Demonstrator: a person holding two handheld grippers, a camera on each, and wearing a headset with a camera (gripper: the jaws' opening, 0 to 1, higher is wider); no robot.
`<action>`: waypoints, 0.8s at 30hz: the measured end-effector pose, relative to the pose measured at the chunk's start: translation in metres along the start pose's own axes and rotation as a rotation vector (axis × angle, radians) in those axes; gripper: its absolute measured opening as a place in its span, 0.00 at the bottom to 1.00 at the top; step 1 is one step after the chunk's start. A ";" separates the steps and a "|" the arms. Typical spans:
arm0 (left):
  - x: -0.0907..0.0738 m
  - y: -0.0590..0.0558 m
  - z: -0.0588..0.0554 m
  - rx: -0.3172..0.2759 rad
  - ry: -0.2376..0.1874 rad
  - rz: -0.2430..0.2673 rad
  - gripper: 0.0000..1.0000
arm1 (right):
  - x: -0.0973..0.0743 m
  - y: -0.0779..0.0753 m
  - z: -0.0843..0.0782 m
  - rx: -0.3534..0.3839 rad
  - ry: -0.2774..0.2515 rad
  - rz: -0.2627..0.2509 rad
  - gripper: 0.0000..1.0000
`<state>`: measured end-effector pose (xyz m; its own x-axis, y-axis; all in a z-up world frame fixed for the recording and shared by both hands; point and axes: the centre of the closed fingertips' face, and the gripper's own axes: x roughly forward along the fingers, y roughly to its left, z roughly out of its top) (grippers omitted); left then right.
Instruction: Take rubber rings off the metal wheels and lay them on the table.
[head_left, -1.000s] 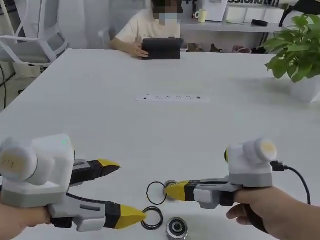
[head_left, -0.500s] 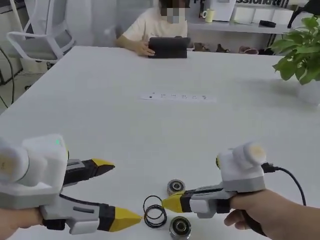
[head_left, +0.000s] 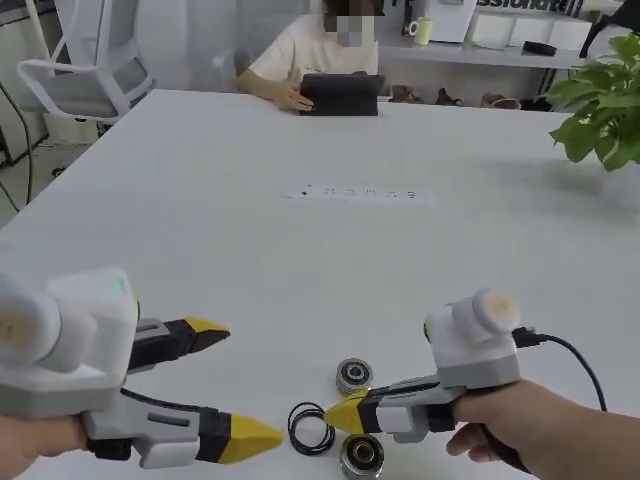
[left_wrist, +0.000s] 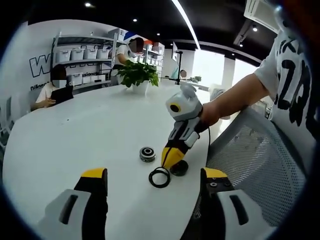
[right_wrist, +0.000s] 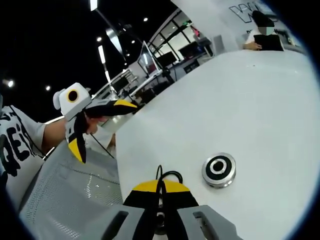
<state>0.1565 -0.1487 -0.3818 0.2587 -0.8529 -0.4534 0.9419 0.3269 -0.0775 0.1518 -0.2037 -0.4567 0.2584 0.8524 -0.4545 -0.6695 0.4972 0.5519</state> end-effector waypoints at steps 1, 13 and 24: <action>0.000 0.000 0.000 -0.002 0.000 0.000 0.74 | 0.000 -0.001 0.000 -0.005 0.001 -0.004 0.00; 0.000 0.001 -0.001 -0.005 0.005 0.002 0.74 | -0.002 -0.003 -0.003 -0.033 0.014 -0.028 0.02; 0.000 -0.001 0.000 0.001 0.010 0.001 0.74 | -0.013 -0.004 0.006 -0.046 -0.030 -0.045 0.10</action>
<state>0.1554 -0.1490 -0.3815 0.2575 -0.8483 -0.4627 0.9417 0.3276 -0.0765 0.1552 -0.2160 -0.4482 0.3095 0.8340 -0.4567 -0.6875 0.5281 0.4984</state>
